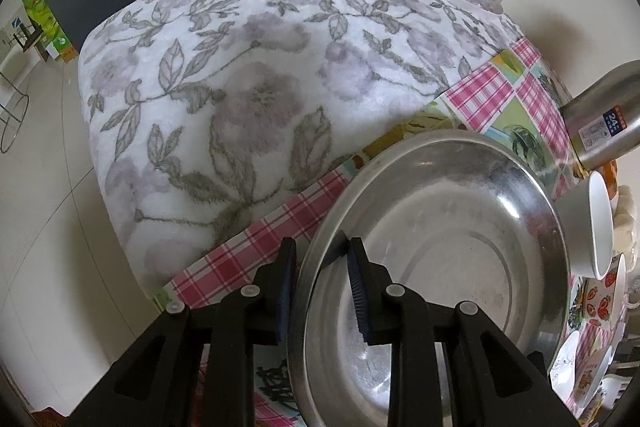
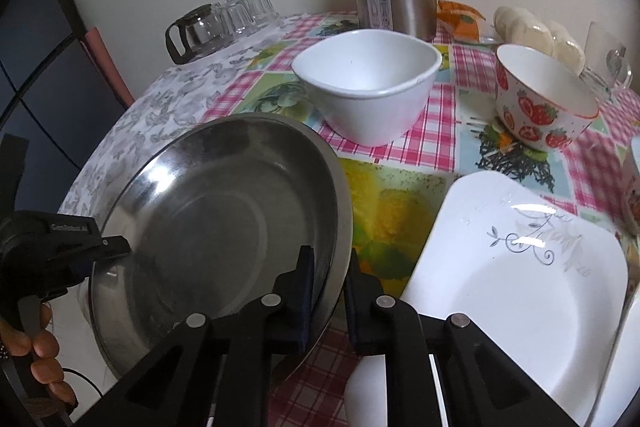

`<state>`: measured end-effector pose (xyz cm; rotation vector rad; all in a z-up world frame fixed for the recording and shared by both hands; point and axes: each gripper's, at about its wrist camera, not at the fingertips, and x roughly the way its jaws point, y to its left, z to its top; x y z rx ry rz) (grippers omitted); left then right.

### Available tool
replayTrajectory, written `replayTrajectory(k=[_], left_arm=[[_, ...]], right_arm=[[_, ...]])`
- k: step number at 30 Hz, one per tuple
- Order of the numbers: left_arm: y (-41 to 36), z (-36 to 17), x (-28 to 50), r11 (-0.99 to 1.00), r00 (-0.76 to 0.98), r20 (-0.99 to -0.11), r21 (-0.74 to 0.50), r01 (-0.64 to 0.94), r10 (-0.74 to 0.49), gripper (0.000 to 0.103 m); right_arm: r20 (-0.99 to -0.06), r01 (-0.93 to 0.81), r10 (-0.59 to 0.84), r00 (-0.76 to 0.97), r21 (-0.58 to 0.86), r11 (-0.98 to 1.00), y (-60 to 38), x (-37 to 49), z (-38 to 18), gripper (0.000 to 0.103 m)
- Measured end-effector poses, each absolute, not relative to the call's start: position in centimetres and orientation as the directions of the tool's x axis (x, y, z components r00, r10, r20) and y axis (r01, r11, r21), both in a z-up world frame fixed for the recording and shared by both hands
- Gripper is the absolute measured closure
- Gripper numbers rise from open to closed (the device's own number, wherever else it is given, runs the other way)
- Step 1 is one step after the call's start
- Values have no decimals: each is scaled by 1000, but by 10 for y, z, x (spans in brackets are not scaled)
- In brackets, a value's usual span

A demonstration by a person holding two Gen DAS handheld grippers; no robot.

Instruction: Organize plates and bowls

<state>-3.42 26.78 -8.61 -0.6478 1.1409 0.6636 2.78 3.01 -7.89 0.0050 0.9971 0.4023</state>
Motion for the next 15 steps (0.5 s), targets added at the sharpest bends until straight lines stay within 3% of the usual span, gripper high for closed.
replayTrajectory(k=[15], left_arm=[[266,-61,-42,658,366,-917,-177,-732,160,76]], right_arm=[[-760,-340,327,562,148,929,29,19,-50,88]])
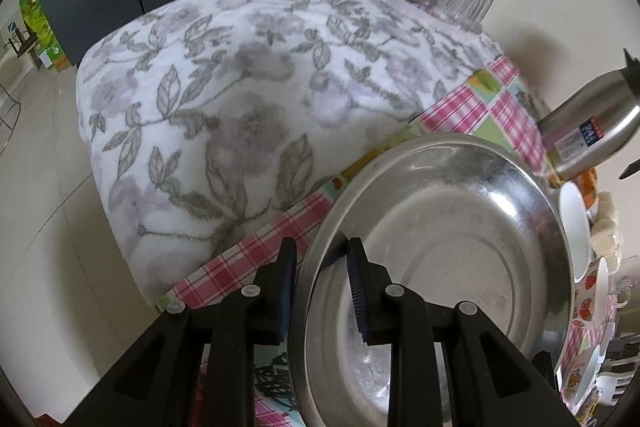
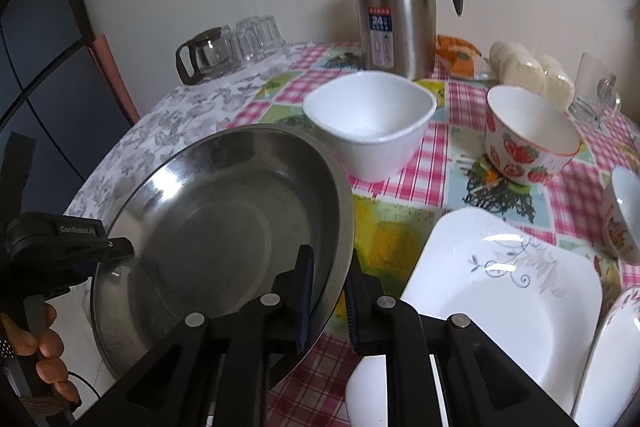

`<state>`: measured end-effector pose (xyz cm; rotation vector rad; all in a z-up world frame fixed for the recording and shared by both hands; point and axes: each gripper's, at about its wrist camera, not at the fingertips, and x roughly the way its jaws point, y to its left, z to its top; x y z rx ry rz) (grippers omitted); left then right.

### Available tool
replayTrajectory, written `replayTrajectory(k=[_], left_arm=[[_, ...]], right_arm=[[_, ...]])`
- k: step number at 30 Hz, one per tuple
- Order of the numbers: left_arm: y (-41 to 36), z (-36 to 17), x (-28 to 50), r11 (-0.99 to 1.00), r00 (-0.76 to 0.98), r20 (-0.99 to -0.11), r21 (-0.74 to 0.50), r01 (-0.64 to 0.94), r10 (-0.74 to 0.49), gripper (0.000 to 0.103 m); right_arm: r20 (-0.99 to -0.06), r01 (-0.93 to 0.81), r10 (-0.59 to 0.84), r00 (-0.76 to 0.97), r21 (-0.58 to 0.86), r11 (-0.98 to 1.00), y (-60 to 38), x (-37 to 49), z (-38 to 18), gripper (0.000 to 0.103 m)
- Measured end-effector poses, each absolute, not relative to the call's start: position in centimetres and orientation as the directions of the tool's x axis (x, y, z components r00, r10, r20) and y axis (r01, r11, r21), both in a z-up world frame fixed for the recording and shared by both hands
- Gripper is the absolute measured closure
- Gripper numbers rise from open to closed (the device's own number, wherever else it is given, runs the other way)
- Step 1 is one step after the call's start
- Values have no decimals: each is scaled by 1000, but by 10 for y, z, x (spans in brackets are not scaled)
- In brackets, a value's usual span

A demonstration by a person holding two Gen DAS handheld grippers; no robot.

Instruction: Organize plates and bowls

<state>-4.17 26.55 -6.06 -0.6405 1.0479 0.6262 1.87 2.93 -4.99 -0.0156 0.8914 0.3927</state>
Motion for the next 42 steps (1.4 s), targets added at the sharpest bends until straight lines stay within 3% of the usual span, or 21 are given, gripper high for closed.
replayTrajectory(k=[12,26,42], left_arm=[[244,-26,-39,709,484,-857,-229,-667,179,76],[167,6,-23,839,601,-788,-231,-492,135,76],[64,-5,0,956,552,-833,-132,-263,37,76]], right_arm=[[-689,-341,323,649,116,933,12,7,-13,87],[-642,-279,282,713,110,954,-61,-9,22,85],[-727,-117,129,674,68,991,-155,-6,9,82]])
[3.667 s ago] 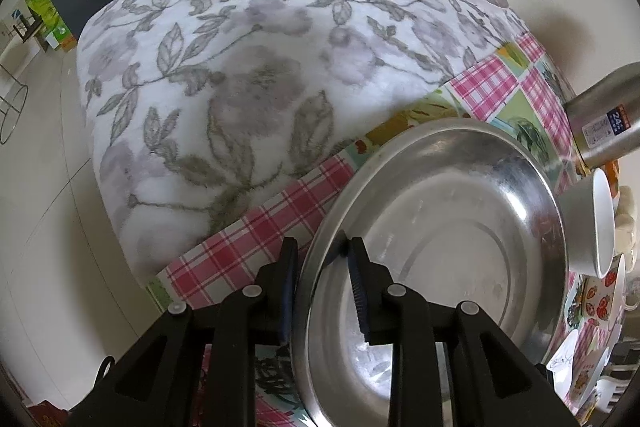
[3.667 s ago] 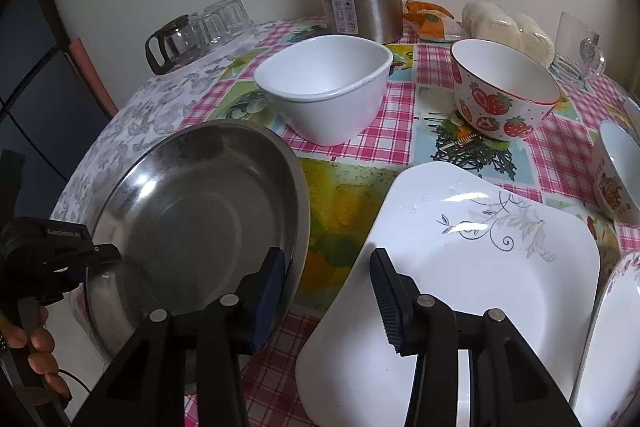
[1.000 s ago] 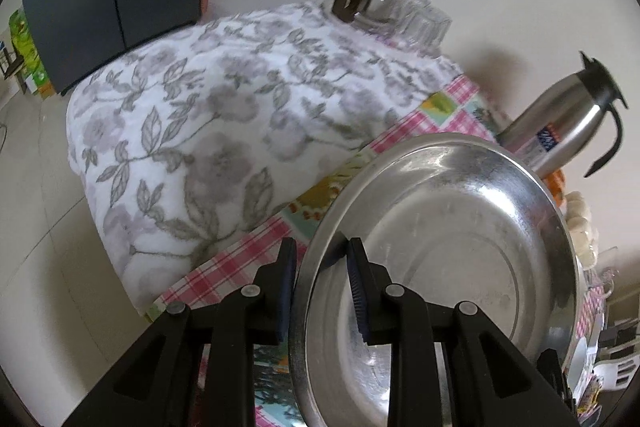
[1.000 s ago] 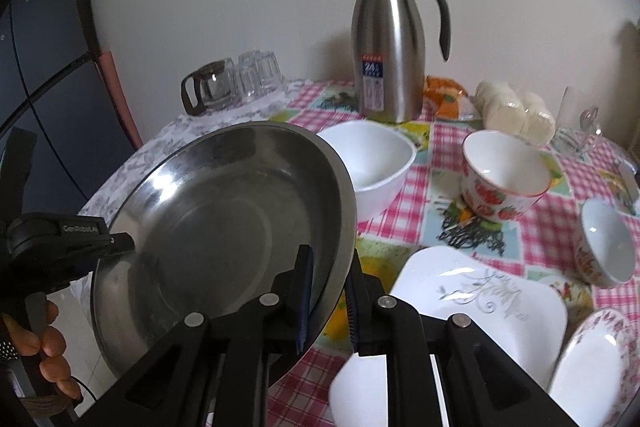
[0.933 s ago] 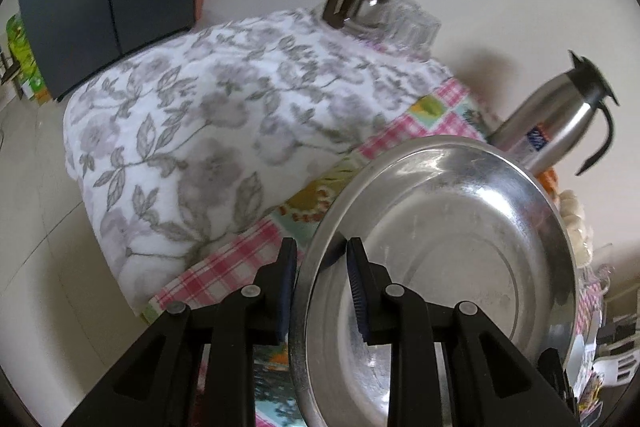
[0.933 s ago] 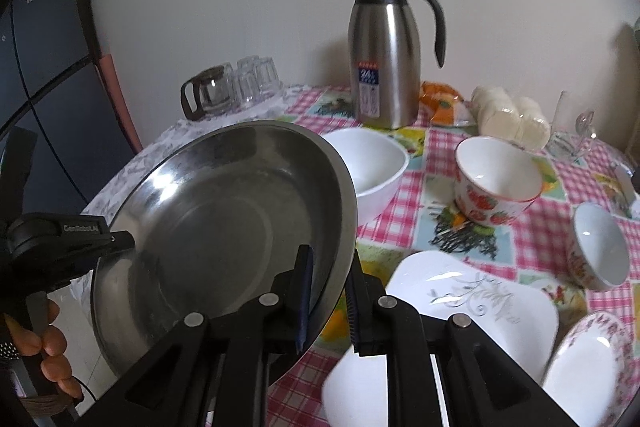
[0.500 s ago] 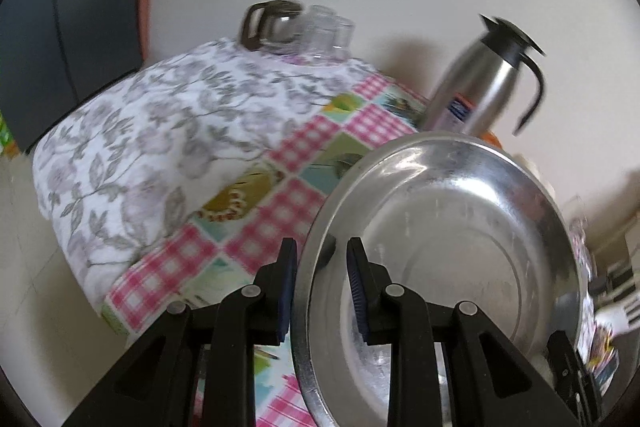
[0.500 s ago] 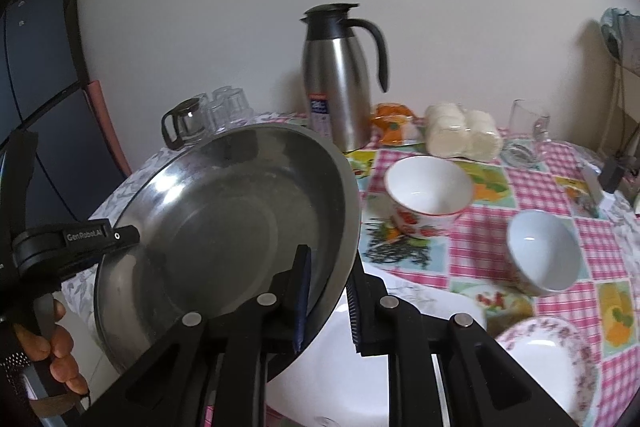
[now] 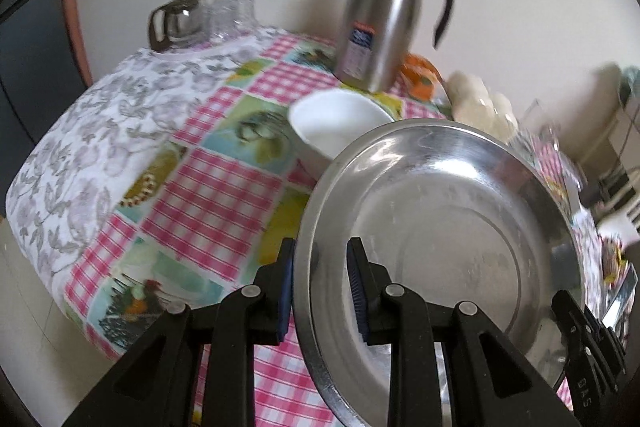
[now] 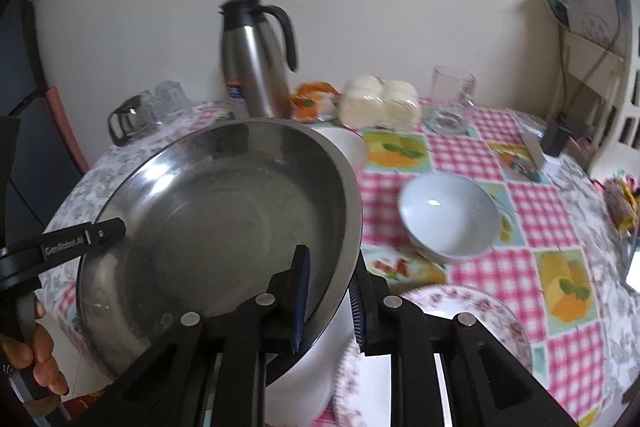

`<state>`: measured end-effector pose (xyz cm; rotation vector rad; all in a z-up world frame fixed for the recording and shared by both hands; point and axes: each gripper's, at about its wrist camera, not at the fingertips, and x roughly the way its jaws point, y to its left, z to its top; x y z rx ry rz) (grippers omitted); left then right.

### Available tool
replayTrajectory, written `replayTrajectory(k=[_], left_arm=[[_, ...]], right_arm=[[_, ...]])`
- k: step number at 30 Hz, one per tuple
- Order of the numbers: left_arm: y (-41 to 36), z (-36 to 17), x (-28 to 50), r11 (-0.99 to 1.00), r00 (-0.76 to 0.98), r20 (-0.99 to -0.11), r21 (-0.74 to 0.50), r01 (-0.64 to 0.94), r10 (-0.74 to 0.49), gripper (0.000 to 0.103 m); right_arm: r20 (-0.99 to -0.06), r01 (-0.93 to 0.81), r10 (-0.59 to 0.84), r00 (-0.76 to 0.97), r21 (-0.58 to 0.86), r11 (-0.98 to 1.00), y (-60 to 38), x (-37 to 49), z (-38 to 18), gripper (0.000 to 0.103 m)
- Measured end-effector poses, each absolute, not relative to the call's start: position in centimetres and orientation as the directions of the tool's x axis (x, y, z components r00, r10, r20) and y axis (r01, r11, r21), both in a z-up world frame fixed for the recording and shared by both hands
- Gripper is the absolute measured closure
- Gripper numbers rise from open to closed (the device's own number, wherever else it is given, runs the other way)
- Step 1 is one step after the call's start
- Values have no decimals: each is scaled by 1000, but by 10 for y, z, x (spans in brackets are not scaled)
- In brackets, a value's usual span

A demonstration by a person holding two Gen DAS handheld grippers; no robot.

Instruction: Organize plates and bowls

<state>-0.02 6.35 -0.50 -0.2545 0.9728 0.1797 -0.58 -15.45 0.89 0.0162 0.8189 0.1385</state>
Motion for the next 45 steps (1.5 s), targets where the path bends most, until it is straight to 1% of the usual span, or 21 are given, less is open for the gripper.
replayTrajectory(k=[5,11,25,31,44,45], left_arm=[[47,-15,4,966,508,-861,-112,-232,23,76],[45,-26,6,968,456,-890,-102,-230,15,76],[50,-46,12,967,362,-932,-91,-236,1,76],[54,-53,15,963,326,-945,-105,-250,-19,76],[56,-55,15,961,319,-948,-107,-255,-21,76],[55,-55,15,961,318,-948,-107,-255,-21,75]], right_arm=[[-772,-80,84,631,43,996,-168,-5,-1,82],[-806,-61,57,589,27,998,-175,-7,-12,82],[-870,-78,9,494,-34,996,-161,-1,-38,81],[-880,-81,0,476,-44,996,-159,1,-42,81],[-897,-83,10,442,-31,996,-159,5,-49,79],[-897,-82,10,442,-29,996,-159,4,-49,79]])
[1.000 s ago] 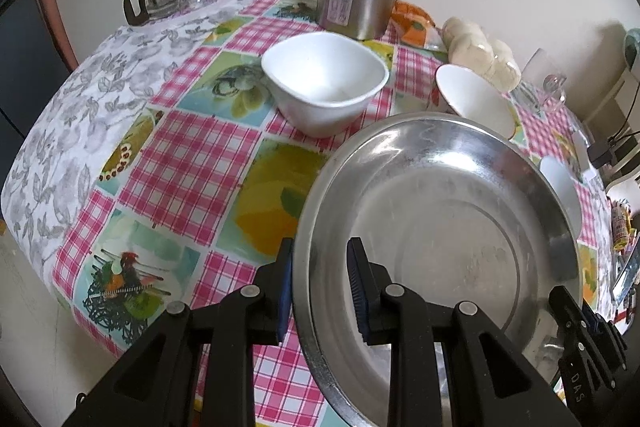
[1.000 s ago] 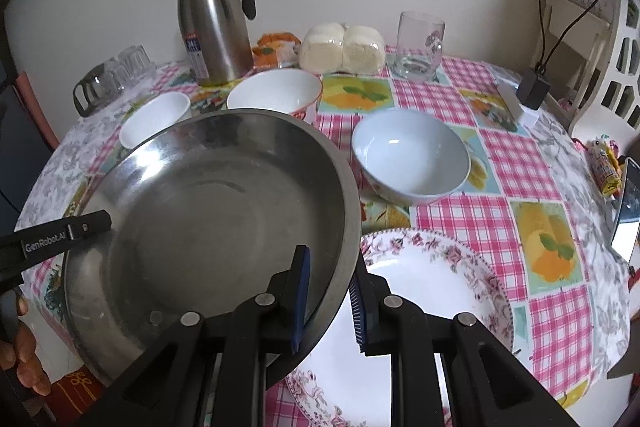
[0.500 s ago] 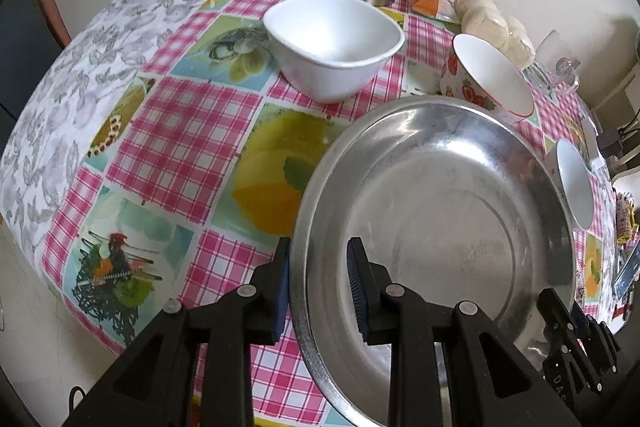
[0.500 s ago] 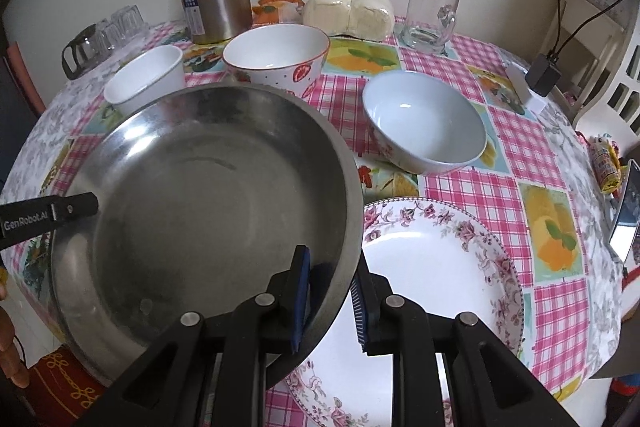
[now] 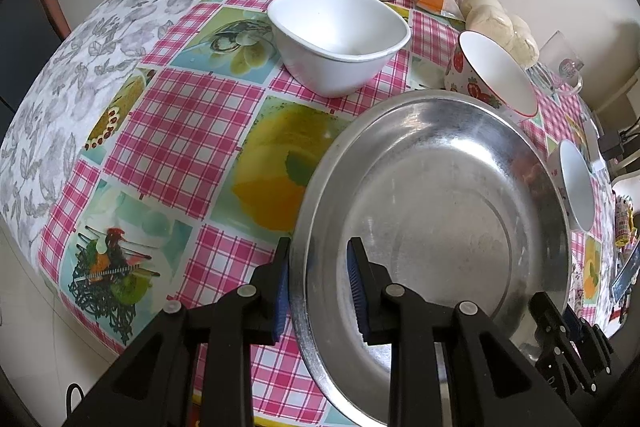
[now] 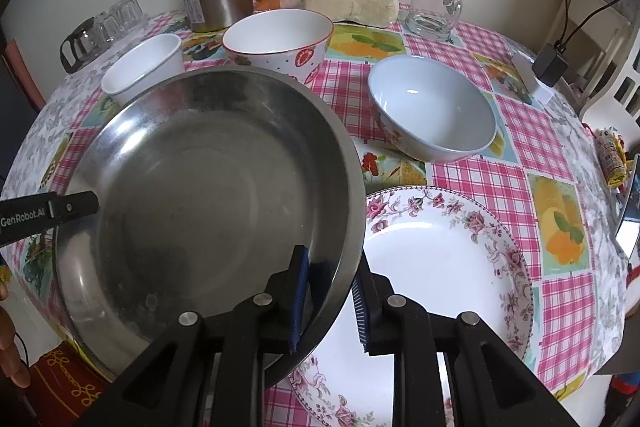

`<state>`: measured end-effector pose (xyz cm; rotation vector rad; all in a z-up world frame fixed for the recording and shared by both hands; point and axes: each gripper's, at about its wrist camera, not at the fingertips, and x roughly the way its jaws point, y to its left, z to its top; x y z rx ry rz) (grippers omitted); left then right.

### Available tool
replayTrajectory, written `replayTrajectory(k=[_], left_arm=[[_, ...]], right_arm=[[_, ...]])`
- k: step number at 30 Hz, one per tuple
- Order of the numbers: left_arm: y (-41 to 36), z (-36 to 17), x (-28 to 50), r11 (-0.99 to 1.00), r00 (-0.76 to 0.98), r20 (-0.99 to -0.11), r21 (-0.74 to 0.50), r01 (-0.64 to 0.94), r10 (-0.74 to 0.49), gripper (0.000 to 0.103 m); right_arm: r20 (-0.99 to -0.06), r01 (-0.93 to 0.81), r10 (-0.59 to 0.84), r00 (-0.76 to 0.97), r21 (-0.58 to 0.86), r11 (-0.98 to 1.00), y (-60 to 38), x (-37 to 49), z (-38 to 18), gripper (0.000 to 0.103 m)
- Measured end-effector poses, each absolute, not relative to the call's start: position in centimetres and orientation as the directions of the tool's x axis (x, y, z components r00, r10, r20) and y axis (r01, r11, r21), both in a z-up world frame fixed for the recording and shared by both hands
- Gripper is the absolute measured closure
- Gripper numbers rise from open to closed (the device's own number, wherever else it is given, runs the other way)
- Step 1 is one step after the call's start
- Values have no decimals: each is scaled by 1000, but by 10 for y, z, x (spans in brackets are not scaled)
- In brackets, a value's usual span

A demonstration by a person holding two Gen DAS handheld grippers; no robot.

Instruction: Organize plates and bowls

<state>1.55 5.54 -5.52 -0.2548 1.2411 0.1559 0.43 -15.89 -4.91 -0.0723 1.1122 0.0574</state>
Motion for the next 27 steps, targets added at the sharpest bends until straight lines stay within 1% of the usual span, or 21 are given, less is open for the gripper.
replayTrajectory(k=[13,17,18,19,21,23,24,27], left_arm=[[53,-57,16,966,312,-950,-102,-237,-24,74],[55,-52,16,965,330,-944,-93,-247,-6,74],[55,-51,16,965,334,-942,-90,-246,-2,73],[54,-51,16,966,337,-942,-86,-246,2,68],[53,-49,16,967,342,-940,-79,-241,8,63],[51,-48,16,970,347,-938,-69,-234,17,62],[51,-47,17,971,349,-937,-62,-231,24,60],[49,-46,17,974,352,-935,-45,-223,37,47]], right_arm=[[-898,-67,5,439,-27,997,-161,5,-48,79],[-900,-62,9,436,-21,998,-162,6,-48,79],[-900,-59,7,436,-21,998,-162,6,-48,79],[-899,-55,4,438,-23,998,-163,6,-48,79],[-897,-53,2,441,-24,998,-163,6,-47,78],[-895,-48,0,446,-24,999,-164,6,-45,78],[-894,-45,-2,449,-25,999,-165,7,-45,78],[-888,-31,-6,460,-23,999,-168,6,-42,77]])
